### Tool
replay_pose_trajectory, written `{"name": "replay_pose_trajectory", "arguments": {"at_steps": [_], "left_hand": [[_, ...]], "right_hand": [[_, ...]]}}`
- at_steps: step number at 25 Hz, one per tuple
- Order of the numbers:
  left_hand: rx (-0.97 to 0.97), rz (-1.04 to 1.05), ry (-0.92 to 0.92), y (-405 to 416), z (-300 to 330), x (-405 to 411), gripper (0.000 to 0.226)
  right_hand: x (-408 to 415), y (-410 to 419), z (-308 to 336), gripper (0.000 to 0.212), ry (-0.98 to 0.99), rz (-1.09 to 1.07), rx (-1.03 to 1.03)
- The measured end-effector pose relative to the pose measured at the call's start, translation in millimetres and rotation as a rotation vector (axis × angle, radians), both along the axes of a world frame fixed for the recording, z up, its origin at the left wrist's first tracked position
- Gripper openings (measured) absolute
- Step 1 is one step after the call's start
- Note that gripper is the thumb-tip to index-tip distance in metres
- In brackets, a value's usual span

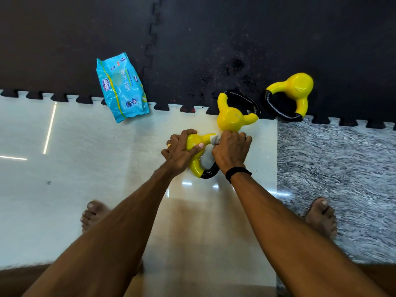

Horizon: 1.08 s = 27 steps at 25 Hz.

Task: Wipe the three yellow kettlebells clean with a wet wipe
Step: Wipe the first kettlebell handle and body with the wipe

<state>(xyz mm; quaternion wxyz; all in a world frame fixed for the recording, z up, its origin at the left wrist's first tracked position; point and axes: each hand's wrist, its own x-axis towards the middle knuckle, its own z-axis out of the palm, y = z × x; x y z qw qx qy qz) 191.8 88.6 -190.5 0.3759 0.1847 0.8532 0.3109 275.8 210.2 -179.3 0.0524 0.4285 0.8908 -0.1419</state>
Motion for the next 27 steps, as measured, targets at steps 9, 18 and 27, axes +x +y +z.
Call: {"name": "replay_pose_trajectory", "arguments": {"at_steps": [9, 18, 27], "left_hand": [[-0.051, 0.151, 0.058, 4, 0, 16, 0.049], [-0.277, 0.497, 0.050, 30, 16, 53, 0.074], [-0.272, 0.496, 0.016, 28, 15, 51, 0.074]], "right_hand": [[32, 24, 3, 0.030, 0.424, -0.416, -0.588], [29, -13, 1, 0.046, 0.176, -0.620, -0.659], [20, 10, -10, 0.033, 0.151, -0.588, -0.858]]}}
